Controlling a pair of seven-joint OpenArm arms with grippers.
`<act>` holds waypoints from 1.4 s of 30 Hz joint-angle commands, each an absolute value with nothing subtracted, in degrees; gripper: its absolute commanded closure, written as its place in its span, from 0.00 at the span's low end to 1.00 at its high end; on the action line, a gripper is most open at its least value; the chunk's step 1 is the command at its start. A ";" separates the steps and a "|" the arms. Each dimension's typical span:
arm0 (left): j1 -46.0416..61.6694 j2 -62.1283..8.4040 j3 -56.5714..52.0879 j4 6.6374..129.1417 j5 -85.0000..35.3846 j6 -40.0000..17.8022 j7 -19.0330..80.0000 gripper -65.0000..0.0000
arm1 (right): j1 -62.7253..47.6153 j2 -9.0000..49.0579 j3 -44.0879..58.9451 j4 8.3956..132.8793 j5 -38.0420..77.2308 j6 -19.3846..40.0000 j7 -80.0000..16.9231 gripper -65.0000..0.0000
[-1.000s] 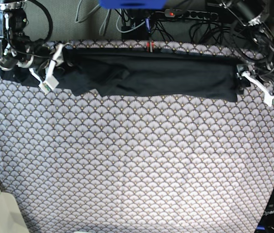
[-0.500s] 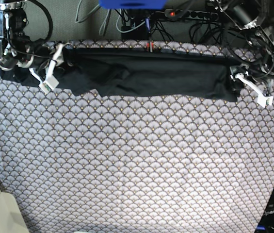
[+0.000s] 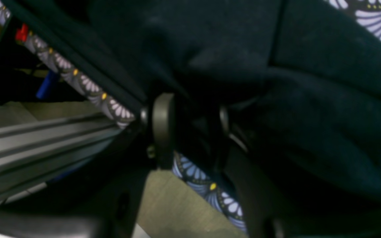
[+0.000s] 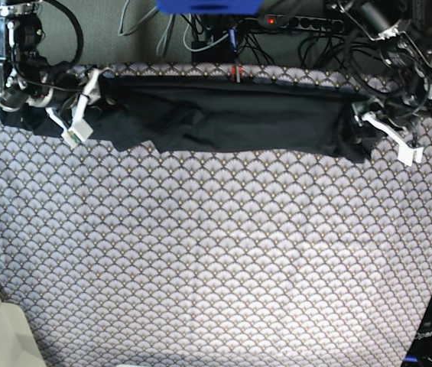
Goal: Fold the T-shirt properly
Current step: 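Lift the shirt end with the left gripper and fold it toward the right gripper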
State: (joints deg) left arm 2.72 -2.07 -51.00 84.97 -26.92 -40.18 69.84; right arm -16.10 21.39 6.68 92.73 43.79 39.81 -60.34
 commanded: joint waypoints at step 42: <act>2.95 9.00 -15.52 105.63 -30.64 -32.40 80.00 1.00 | -15.34 21.85 6.81 93.58 43.82 40.00 -60.26 0.75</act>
State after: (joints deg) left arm 3.77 8.62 -15.77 104.88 -29.19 -32.08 80.99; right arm -15.88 21.23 6.68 92.79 43.70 39.83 -60.62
